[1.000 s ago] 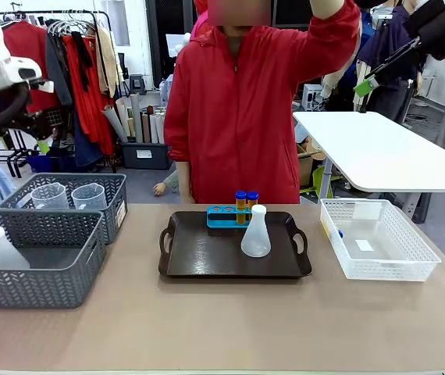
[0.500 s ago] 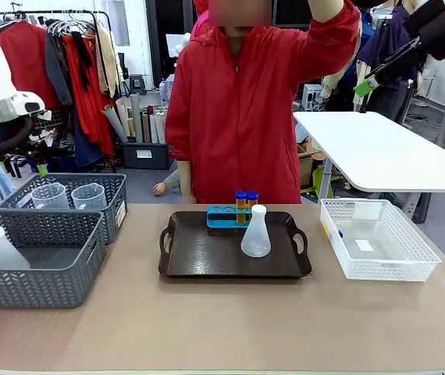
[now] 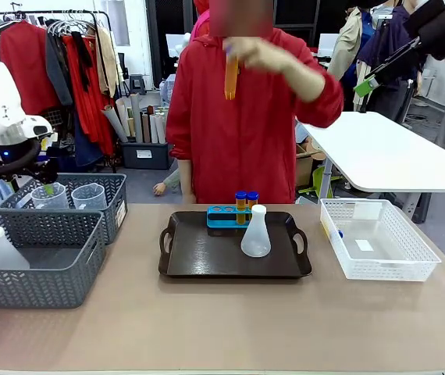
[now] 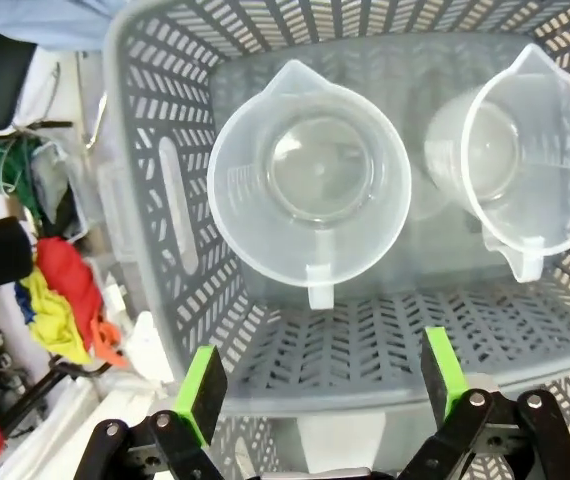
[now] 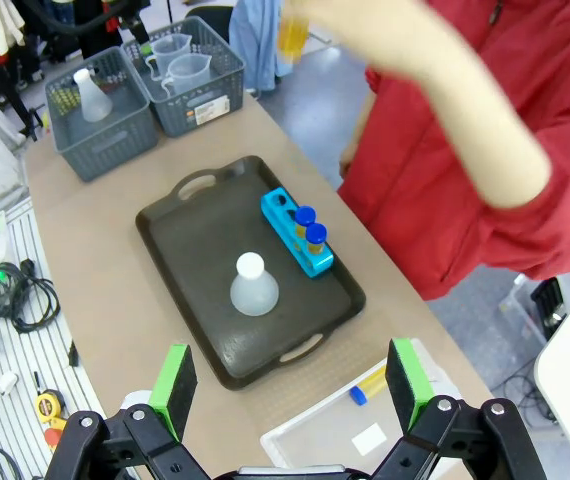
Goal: Prepare the laboratory tools.
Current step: Pick up one Large Measuring Cup and place it on the Handle tray.
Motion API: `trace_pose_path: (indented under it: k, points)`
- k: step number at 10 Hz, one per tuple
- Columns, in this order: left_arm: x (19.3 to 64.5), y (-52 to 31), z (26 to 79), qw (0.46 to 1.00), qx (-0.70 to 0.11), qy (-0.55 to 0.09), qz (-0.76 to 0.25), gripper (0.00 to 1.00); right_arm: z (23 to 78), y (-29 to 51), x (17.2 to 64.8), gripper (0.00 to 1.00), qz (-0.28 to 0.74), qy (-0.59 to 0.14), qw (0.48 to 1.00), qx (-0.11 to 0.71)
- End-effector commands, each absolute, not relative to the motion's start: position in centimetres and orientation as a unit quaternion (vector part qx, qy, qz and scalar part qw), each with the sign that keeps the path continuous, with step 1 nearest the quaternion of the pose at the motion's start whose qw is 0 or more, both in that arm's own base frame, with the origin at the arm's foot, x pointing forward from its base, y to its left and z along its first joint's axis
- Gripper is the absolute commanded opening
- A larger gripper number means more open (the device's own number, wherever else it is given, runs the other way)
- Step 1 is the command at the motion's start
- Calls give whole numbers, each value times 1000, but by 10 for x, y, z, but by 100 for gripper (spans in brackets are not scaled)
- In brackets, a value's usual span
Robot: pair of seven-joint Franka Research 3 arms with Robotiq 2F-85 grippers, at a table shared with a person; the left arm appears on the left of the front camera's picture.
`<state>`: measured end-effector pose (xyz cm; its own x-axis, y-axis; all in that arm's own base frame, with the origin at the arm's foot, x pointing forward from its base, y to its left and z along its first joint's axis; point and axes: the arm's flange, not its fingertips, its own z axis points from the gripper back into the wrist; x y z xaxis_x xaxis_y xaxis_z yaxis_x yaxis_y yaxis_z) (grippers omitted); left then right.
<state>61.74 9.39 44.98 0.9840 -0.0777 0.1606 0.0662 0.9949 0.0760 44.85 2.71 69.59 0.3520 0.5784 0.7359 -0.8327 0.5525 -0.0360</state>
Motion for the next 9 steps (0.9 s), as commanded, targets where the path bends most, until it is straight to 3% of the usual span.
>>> trace_pose_path:
  k: [1,9]
  points:
    - [622,100,444,994,31,-98,-46,100,697,27,449,100,443,-366,798,182]
    - [642,109,418,995,15,-81,-63,100,697,27,449,100,443,-366,798,182]
